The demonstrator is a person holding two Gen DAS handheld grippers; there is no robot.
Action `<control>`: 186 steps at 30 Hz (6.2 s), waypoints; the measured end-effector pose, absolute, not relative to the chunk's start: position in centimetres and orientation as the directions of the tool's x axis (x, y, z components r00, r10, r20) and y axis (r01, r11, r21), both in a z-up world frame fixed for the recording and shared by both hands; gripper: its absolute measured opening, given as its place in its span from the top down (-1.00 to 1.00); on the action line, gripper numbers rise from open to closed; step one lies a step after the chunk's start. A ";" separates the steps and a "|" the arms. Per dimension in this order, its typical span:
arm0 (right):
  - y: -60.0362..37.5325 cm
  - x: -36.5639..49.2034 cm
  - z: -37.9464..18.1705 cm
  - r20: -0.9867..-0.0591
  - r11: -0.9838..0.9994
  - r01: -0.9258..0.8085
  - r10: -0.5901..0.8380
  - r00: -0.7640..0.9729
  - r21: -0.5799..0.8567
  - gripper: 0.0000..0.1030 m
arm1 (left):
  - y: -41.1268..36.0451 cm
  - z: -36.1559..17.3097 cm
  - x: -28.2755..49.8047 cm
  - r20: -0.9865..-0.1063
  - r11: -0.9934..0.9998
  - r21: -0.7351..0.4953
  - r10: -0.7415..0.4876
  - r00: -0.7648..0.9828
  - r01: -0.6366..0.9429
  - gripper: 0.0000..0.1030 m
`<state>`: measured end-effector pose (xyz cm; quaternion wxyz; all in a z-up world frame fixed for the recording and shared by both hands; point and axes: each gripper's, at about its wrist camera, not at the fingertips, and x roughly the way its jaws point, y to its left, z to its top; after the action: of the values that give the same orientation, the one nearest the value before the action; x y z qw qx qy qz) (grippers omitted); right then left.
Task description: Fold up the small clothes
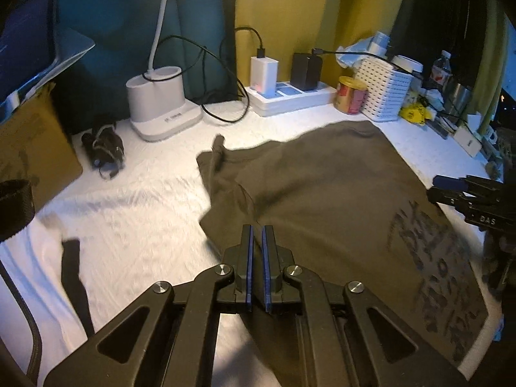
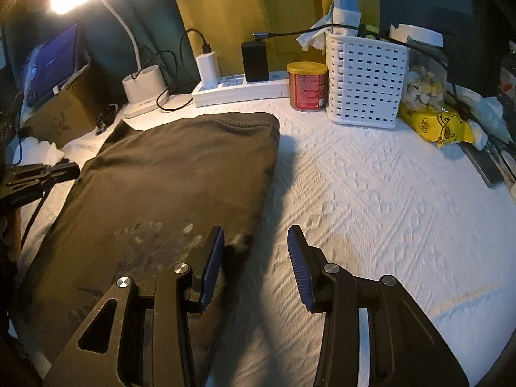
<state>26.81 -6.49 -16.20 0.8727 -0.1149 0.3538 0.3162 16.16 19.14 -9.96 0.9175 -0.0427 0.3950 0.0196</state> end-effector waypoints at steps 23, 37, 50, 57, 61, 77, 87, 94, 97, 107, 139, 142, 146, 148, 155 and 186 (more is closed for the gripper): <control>-10.4 18.1 -17.7 -0.706 0.773 -0.633 0.471 0.529 0.041 0.16 | 14.4 -11.3 6.2 -0.745 0.978 -0.200 -0.115 0.657 -0.055 -0.01; -12.1 13.3 -19.5 -0.721 0.747 -0.661 0.494 0.486 0.066 0.16 | 11.7 -12.7 3.0 -0.745 0.977 -0.212 -0.175 0.644 0.020 0.63; -12.6 10.2 -20.3 -0.676 0.747 -0.665 0.499 0.542 0.018 0.85 | 11.5 -12.6 1.2 -0.735 0.976 -0.215 -0.174 0.655 0.017 0.92; -14.4 9.2 -19.9 -0.677 0.770 -0.638 0.461 0.574 -0.017 0.90 | 10.0 -12.5 1.0 -0.741 0.973 -0.223 -0.208 0.639 0.059 0.92; -16.6 8.3 -20.1 -0.685 0.786 -0.617 0.435 0.585 -0.027 0.90 | 8.3 -12.3 0.6 -0.739 0.968 -0.232 -0.242 0.628 0.100 0.92; -19.2 5.4 -20.3 -0.689 0.821 -0.571 0.406 0.600 -0.014 0.89 | 5.7 -13.1 -1.0 -0.746 0.961 -0.240 -0.273 0.608 0.136 0.89; -19.4 5.8 -20.2 -0.702 0.827 -0.561 0.412 0.581 0.021 0.88 | 5.6 -12.4 -0.7 -0.750 0.968 -0.225 -0.246 0.614 0.113 0.77; -20.0 6.6 -19.8 -0.711 0.834 -0.548 0.425 0.560 0.067 0.03 | 6.8 -11.6 -0.3 -0.720 0.975 -0.219 -0.187 0.669 0.038 -0.38; -20.3 6.9 -19.5 -0.707 0.838 -0.540 0.429 0.563 0.078 -0.08 | 7.2 -11.4 0.0 -0.718 0.975 -0.219 -0.176 0.673 0.021 -0.38; -20.6 8.8 -19.0 -0.697 0.847 -0.520 0.439 0.567 0.110 -0.08 | 7.5 -11.0 2.0 -0.733 0.976 -0.217 -0.157 0.662 -0.009 -0.38; -19.9 16.6 -16.7 -0.697 0.909 -0.408 0.345 0.628 0.083 -0.10 | 11.2 -10.1 10.9 -0.712 0.973 -0.229 -0.174 0.681 0.010 -0.39; -19.2 17.3 -16.5 -0.698 0.909 -0.411 0.340 0.630 0.072 -0.10 | 11.7 -10.3 11.6 -0.704 0.971 -0.239 -0.185 0.685 0.017 -0.39; -18.2 18.3 -16.5 -0.703 0.908 -0.415 0.332 0.629 0.058 -0.10 | 12.3 -10.4 12.4 -0.696 0.968 -0.248 -0.196 0.691 0.025 -0.39; -17.7 18.7 -16.4 -0.704 0.908 -0.416 0.329 0.629 0.053 -0.10 | 12.6 -10.4 12.9 -0.694 0.968 -0.248 -0.200 0.692 0.031 -0.39; -16.6 20.3 -16.3 -0.709 0.911 -0.411 0.316 0.631 0.040 -0.10 | 13.3 -10.5 14.4 -0.694 0.973 -0.225 -0.199 0.692 0.054 -0.39; -10.5 30.3 -17.5 -0.703 0.848 -0.524 0.420 0.574 0.079 -0.10 | 14.4 -12.4 21.3 -0.729 0.981 -0.175 -0.185 0.659 0.083 -0.39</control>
<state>30.26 -10.48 -17.47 0.8843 -0.0691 0.3769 0.2667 21.31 14.40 -12.39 0.9085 -0.0630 0.4064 -0.0738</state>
